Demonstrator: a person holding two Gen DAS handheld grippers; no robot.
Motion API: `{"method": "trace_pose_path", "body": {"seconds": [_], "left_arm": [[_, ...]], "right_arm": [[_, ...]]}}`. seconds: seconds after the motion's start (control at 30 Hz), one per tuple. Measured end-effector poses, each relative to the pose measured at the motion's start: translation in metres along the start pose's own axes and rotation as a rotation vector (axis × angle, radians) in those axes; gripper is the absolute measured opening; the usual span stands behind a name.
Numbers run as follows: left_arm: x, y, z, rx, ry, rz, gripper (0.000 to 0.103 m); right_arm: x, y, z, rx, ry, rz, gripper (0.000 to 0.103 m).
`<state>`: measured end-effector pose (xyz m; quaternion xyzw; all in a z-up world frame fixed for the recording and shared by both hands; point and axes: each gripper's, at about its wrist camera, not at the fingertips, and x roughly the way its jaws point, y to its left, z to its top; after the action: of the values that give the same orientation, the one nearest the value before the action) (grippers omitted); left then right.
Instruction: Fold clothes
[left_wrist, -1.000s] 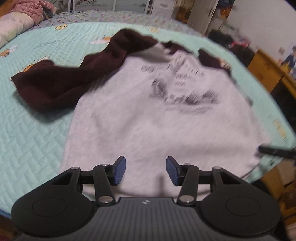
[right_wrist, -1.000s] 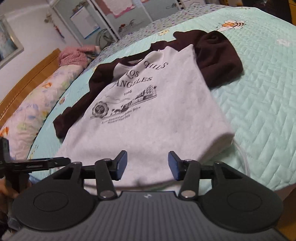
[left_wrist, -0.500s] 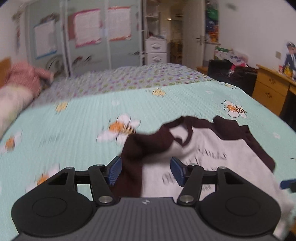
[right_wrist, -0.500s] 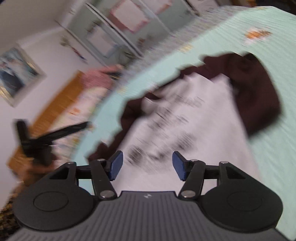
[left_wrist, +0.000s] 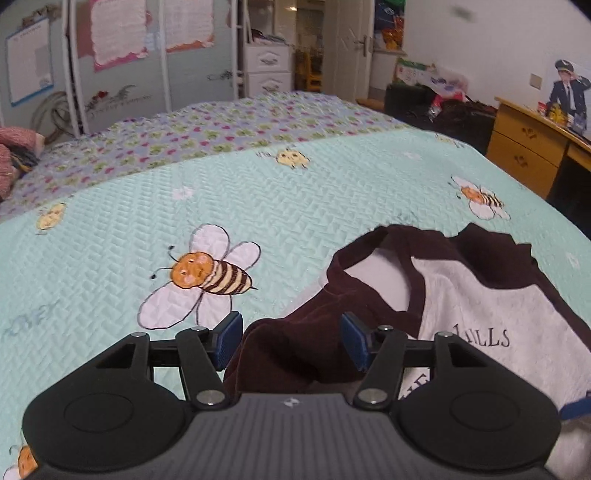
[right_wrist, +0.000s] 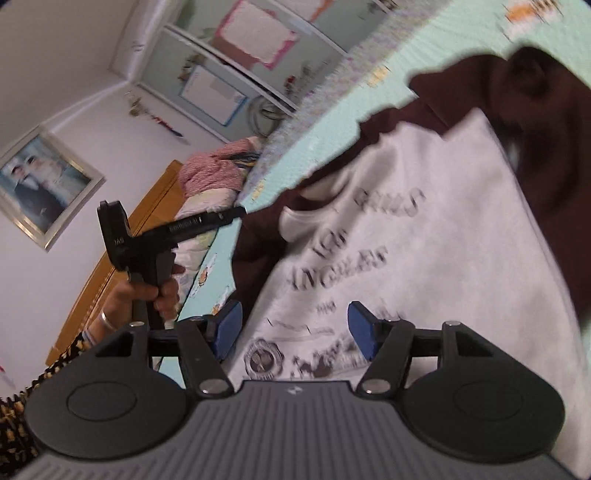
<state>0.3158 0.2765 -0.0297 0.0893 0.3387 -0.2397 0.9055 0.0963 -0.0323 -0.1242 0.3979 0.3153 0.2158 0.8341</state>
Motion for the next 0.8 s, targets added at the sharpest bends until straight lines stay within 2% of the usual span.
{"method": "trace_pose_path", "body": {"seconds": [0.13, 0.3, 0.33, 0.37, 0.4, 0.5, 0.53, 0.63, 0.67, 0.7, 0.73, 0.8], "left_arm": [[0.022, 0.01, -0.002, 0.013, 0.068, -0.043, 0.062], [0.037, 0.023, -0.008, -0.061, 0.135, -0.145, 0.059], [0.04, 0.023, -0.01, -0.065, 0.158, -0.16, 0.041], [0.041, 0.021, -0.011, -0.058, 0.173, -0.156, 0.017], [0.042, 0.018, -0.013, -0.047, 0.183, -0.149, 0.017], [0.032, 0.006, -0.009, 0.027, 0.135, -0.057, 0.015], [0.027, 0.003, -0.002, 0.047, 0.106, -0.004, 0.015], [0.021, 0.002, 0.024, 0.144, -0.033, 0.237, 0.015], [0.024, 0.005, 0.033, 0.163, -0.071, 0.321, 0.019], [0.032, 0.014, 0.041, 0.133, -0.075, 0.357, 0.023], [0.044, 0.023, 0.046, 0.1, -0.045, 0.365, 0.034], [0.069, 0.03, 0.048, 0.074, 0.048, 0.388, 0.037]], "right_arm": [[-0.002, -0.005, -0.014, 0.032, 0.021, -0.01, 0.065], [0.0, -0.006, -0.022, 0.05, 0.034, -0.024, 0.065], [0.0, -0.005, -0.022, 0.048, 0.034, -0.028, 0.065], [0.0, -0.005, -0.022, 0.049, 0.033, -0.03, 0.065], [-0.001, -0.005, -0.022, 0.054, 0.03, -0.031, 0.066], [-0.001, -0.004, -0.02, 0.053, 0.026, -0.03, 0.066], [-0.001, -0.003, -0.02, 0.049, 0.025, -0.031, 0.066], [0.002, -0.005, -0.017, 0.035, 0.03, -0.048, 0.066], [0.002, -0.005, -0.015, 0.032, 0.029, -0.056, 0.066], [0.003, -0.005, -0.013, 0.031, 0.029, -0.059, 0.066], [0.002, -0.004, -0.011, 0.028, 0.028, -0.063, 0.066], [0.001, -0.003, -0.01, 0.014, 0.024, -0.077, 0.066]]}}
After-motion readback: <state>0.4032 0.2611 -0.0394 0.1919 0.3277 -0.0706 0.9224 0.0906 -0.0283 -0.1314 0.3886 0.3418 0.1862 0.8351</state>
